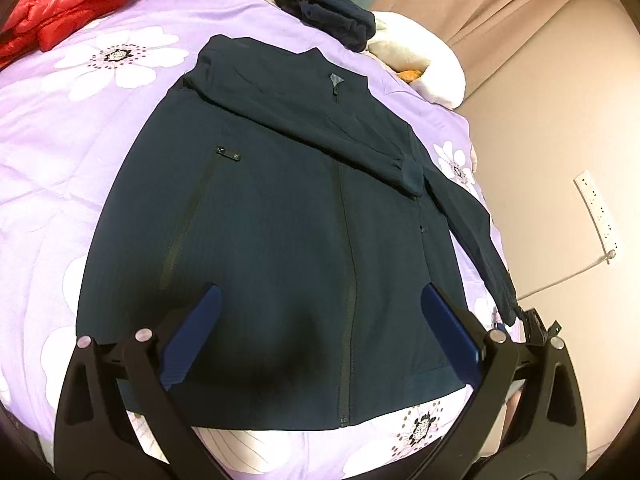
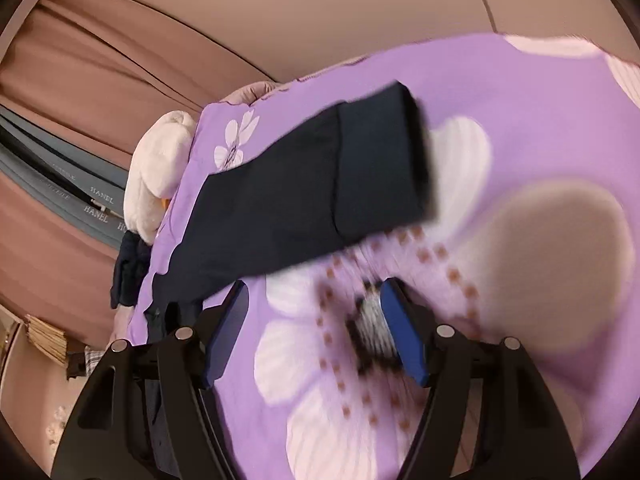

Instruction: Fold large clothes

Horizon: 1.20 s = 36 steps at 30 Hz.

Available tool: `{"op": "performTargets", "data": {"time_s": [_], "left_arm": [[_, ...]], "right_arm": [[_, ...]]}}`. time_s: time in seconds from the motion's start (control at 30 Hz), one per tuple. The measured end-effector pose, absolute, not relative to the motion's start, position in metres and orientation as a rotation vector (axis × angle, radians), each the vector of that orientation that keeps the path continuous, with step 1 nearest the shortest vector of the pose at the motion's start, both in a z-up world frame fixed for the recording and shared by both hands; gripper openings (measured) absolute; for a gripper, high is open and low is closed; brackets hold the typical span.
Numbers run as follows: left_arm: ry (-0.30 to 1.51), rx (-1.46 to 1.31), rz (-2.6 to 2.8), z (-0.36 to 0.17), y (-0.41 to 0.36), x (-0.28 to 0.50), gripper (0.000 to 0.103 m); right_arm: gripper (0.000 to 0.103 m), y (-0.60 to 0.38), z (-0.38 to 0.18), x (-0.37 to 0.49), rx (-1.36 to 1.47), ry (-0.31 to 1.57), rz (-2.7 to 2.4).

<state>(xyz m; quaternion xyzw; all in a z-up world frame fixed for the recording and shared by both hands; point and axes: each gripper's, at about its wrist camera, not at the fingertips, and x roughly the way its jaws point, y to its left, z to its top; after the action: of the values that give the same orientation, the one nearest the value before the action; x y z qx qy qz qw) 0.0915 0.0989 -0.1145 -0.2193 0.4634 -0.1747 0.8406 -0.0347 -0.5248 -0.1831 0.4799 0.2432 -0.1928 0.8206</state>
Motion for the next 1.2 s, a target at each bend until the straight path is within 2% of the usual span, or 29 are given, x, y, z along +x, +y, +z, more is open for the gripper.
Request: {"op": "performTargets", "data": {"time_s": [0.2,0.3,0.33,0.37,0.47,0.57,0.9,1.07,1.2], "left_arm": [[0.994,-0.462,-0.358,-0.111,0.093,0.092,0.101],[1.002,-0.465,-0.357,-0.111,0.089,0.094,0.101],[1.003,-0.463,-0.355,-0.111,0.087,0.095,0.101],[1.005,-0.460,-0.351,-0.111,0.086,0.095,0.101],[1.017,-0.448,-0.340,-0.114,0.083,0.096,0.101],[1.035,-0.428,-0.324,-0.119,0.084,0.098,0.101],[1.046,-0.486,-0.330,-0.135,0.095,0.108,0.101],[1.034,-0.518,-0.333,-0.137,0.107,0.113,0.101],[1.012,-0.551,-0.322,-0.138,0.129,0.117,0.101]], "right_arm": [[0.069,-0.551,-0.191,-0.026,1.101,0.434,-0.522],[0.062,-0.552,-0.194,-0.025,1.116,0.411,-0.592],[0.052,-0.552,-0.195,-0.025,1.118,0.410,-0.605],[0.037,-0.554,-0.198,-0.024,1.129,0.412,-0.611],[0.020,-0.556,-0.199,-0.024,1.148,0.405,-0.603],[0.018,-0.550,-0.176,-0.021,1.057,0.390,-0.573],[0.018,-0.491,-0.024,0.044,0.651,0.337,-0.428],[0.018,-0.397,0.050,0.132,0.388,0.378,-0.294],[0.018,-0.284,0.082,0.200,0.147,0.384,-0.176]]}}
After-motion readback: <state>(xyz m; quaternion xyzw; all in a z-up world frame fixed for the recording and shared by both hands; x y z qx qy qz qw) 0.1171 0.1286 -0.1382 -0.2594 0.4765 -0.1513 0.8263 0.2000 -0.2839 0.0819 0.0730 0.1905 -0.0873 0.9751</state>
